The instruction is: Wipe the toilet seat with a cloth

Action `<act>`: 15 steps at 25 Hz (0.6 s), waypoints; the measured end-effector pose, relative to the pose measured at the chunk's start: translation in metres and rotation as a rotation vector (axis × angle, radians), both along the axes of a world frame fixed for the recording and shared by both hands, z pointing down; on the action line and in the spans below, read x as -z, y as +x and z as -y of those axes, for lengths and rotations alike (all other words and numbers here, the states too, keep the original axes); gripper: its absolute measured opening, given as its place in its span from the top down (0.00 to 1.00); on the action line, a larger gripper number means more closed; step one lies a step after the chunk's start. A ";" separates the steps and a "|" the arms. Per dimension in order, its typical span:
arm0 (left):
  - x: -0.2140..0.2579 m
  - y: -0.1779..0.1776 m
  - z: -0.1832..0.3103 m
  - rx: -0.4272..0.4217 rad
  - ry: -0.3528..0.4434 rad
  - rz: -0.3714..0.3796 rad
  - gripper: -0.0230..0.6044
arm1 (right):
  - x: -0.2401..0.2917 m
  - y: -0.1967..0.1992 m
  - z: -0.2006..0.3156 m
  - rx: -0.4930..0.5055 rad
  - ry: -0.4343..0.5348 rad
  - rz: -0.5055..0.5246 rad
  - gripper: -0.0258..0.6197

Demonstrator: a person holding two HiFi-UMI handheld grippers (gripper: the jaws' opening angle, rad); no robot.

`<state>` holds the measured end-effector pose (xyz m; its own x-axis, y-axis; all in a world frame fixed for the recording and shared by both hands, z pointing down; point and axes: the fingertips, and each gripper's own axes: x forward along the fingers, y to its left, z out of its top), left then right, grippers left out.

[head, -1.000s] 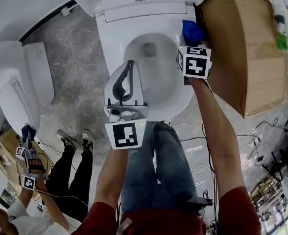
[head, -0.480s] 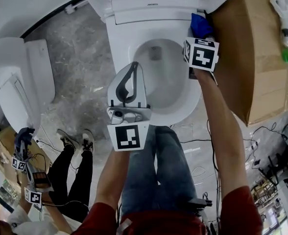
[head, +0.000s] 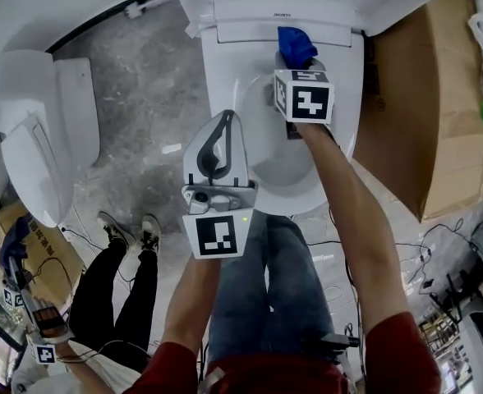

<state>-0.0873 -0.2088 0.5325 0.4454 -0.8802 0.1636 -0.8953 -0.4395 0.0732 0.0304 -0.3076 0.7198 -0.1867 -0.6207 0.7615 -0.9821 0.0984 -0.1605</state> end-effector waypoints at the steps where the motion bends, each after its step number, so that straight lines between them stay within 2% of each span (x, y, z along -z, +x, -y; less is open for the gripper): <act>1: 0.001 -0.003 0.000 0.006 0.001 0.000 0.94 | 0.000 -0.005 0.000 0.005 -0.002 0.020 0.87; 5: 0.010 -0.006 -0.003 0.019 0.010 -0.003 0.94 | 0.001 -0.008 -0.001 0.025 -0.006 0.046 0.87; 8: 0.022 -0.005 -0.003 0.019 0.019 -0.001 0.94 | 0.020 -0.008 -0.003 0.045 0.030 0.038 0.87; 11: 0.045 -0.002 -0.004 0.029 0.030 -0.005 0.94 | 0.065 -0.011 -0.010 0.065 0.112 0.062 0.87; 15: 0.107 0.008 -0.004 0.071 0.062 -0.024 0.94 | 0.166 -0.003 -0.034 0.073 0.261 0.097 0.87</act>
